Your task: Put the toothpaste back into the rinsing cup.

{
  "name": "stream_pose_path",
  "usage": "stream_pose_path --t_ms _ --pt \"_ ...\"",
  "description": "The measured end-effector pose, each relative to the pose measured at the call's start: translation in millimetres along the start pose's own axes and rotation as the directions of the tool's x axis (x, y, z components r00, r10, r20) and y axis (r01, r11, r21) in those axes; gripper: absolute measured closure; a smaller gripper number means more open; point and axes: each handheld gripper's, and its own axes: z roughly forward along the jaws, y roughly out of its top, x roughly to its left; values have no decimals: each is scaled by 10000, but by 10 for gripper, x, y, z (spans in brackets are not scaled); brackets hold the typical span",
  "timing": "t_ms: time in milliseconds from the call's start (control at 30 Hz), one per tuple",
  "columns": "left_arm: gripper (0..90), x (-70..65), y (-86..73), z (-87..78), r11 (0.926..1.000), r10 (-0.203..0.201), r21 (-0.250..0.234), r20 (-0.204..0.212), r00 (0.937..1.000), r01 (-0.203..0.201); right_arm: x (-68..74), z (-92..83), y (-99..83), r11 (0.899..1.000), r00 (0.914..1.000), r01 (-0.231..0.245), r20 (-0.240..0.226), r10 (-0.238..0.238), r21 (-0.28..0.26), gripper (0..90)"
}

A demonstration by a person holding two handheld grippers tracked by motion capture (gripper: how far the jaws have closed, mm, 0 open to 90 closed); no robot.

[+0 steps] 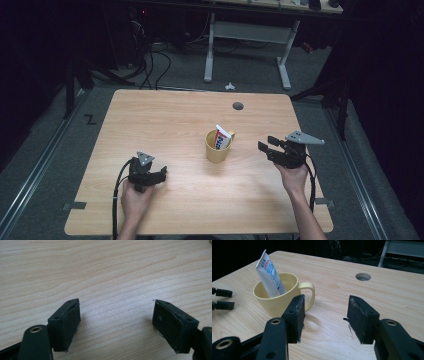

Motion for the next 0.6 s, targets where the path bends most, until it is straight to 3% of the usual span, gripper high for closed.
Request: stream_pose_path --t_ms 600 --pt "228 0 0 0 10000 3 0 0 10000 -3 -92 20 -120 9996 9995 -238 220 235 126 484"
